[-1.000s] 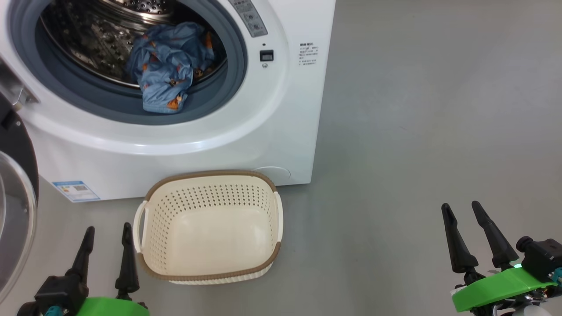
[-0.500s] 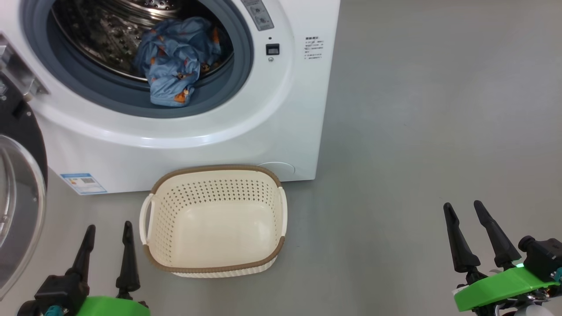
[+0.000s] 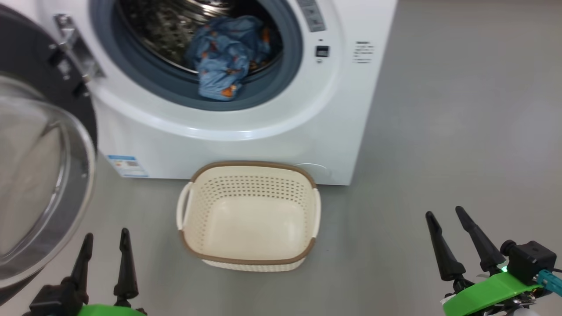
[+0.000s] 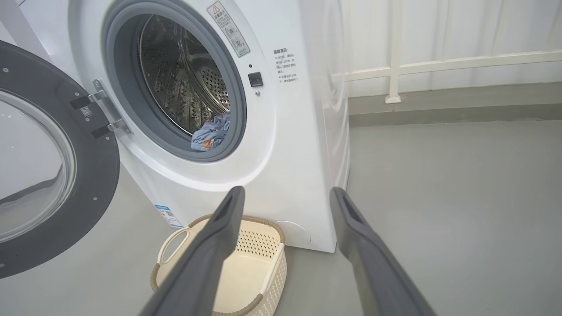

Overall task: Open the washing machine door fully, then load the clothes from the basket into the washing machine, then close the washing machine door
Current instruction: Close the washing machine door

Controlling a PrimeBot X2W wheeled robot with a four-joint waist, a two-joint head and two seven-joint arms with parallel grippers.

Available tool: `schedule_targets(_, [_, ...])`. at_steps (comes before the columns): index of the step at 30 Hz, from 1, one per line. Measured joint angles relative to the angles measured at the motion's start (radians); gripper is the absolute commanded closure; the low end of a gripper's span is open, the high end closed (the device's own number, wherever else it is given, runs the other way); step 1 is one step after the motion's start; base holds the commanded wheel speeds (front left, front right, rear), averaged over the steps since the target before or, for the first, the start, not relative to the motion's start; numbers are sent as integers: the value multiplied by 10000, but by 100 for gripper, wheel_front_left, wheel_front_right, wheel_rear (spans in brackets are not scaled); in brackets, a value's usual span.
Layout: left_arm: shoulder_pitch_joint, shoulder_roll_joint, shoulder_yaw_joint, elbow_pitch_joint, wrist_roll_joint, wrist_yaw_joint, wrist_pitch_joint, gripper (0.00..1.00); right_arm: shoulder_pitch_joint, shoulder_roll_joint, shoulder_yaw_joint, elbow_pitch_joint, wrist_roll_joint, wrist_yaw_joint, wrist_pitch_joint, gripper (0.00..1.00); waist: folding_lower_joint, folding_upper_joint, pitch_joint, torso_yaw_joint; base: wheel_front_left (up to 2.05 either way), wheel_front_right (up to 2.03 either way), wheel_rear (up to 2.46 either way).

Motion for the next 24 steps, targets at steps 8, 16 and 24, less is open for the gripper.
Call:
schedule_targets(8, [314, -2, -90, -77, -255, 186, 0, 0, -36, -165, 491, 81, 59, 0, 0, 0, 0, 0, -132, 1073, 0, 0, 0])
schedule_targets(16, [802, -2, -134, -163, -441, 353, 0, 0, -37, -230, 759, 157, 173, 0, 0, 0, 0, 0, -340, 2205, 0, 0, 0])
schedule_targets(24, [1018, -2, -176, -324, -629, 454, 0, 0, -31, -230, 849, 192, 173, 0, 0, 0, 0, 0, -524, 3202, 0, 0, 0])
